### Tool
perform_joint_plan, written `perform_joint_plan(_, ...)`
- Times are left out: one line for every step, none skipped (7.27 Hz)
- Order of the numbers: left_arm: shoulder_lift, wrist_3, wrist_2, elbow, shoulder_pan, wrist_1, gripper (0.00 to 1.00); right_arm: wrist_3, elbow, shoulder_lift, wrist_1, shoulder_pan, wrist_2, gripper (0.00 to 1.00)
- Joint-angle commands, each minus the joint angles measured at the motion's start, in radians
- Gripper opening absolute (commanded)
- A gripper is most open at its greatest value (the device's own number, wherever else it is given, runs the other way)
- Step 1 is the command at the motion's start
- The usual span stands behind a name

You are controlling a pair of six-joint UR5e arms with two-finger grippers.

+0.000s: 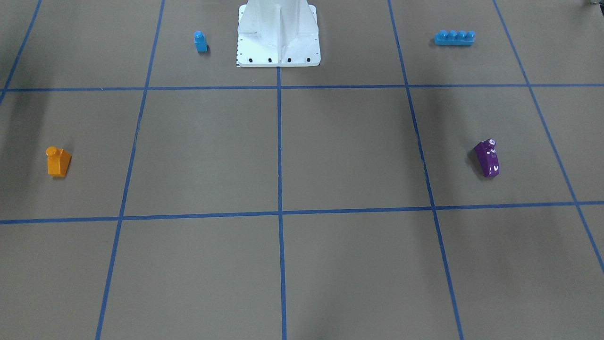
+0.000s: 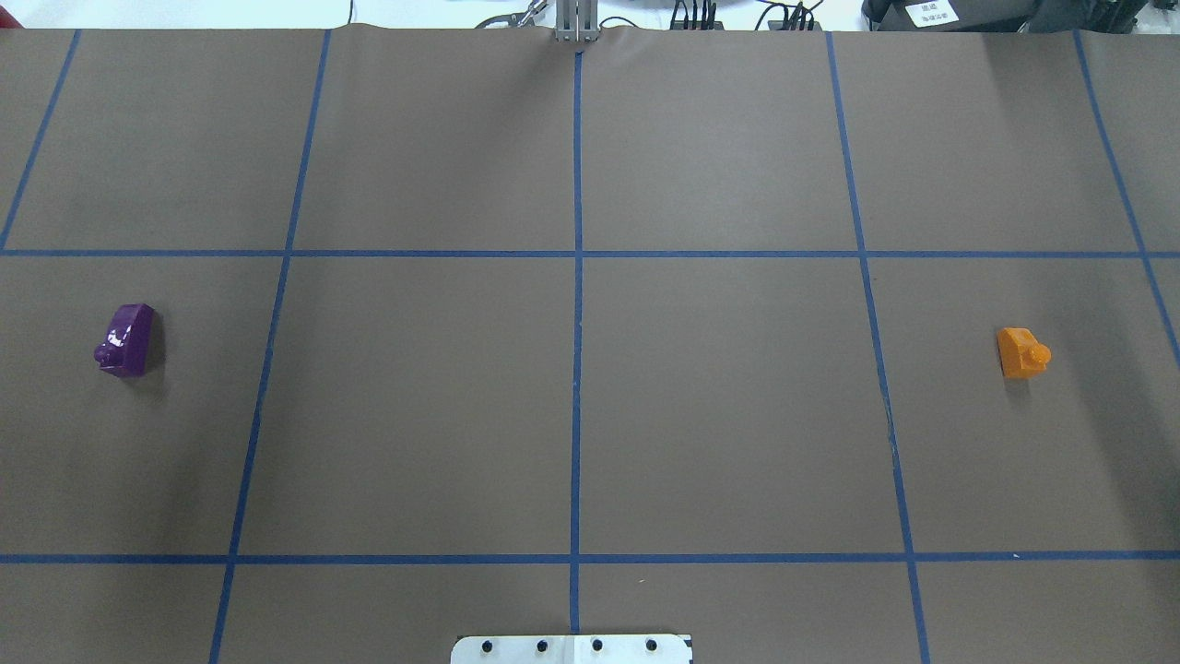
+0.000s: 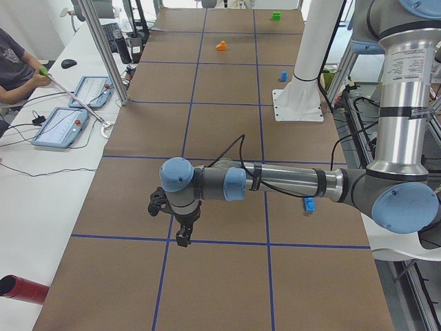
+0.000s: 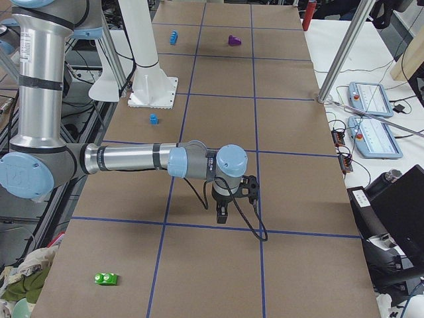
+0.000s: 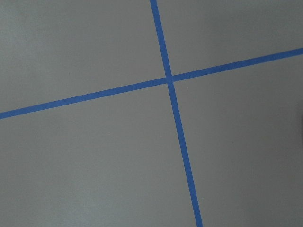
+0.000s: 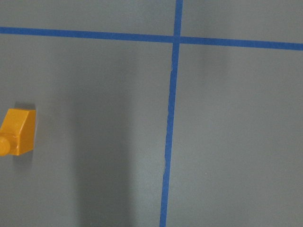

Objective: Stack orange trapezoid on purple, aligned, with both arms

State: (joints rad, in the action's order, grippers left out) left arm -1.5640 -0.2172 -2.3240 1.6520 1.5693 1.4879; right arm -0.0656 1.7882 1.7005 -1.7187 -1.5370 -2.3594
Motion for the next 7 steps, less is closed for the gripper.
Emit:
perform_joint_plan(-0.007, -0.001, 0.002, 0.0, 0.002, 0.0, 1.0, 0.001, -0.001, -0.002, 0.002, 0.0, -0.001, 1.0)
perform_joint_plan(-0.011, -0.001, 0.0, 0.0, 0.002, 0.0, 1.0, 0.009, 0.0, -0.001, 0.005, 0.0, -0.001, 1.0)
perform_joint_plan(-0.014, -0.002, 0.006, 0.009, 0.0, 0.014, 1.0, 0.015, 0.002, -0.004, 0.007, 0.0, -0.007, 1.0)
perform_joint_plan(-0.017, 0.002, 0.0, 0.008, -0.017, 0.105, 1.0, 0.015, 0.002, -0.004, 0.008, 0.0, -0.006, 1.0)
perform_joint_plan(-0.022, 0.087, 0.0, 0.009, -0.028, 0.18, 1.0, 0.015, 0.01, -0.011, 0.01, 0.0, 0.003, 1.0)
perform_joint_plan(-0.04, 0.182, 0.0, 0.044, -0.073, 0.245, 1.0, 0.018, 0.008, -0.024, 0.01, 0.0, -0.007, 1.0)
perform_joint_plan(-0.05, 0.258, -0.003, 0.049, -0.122, 0.288, 1.0, 0.02, 0.0, -0.068, 0.008, -0.002, -0.003, 1.0)
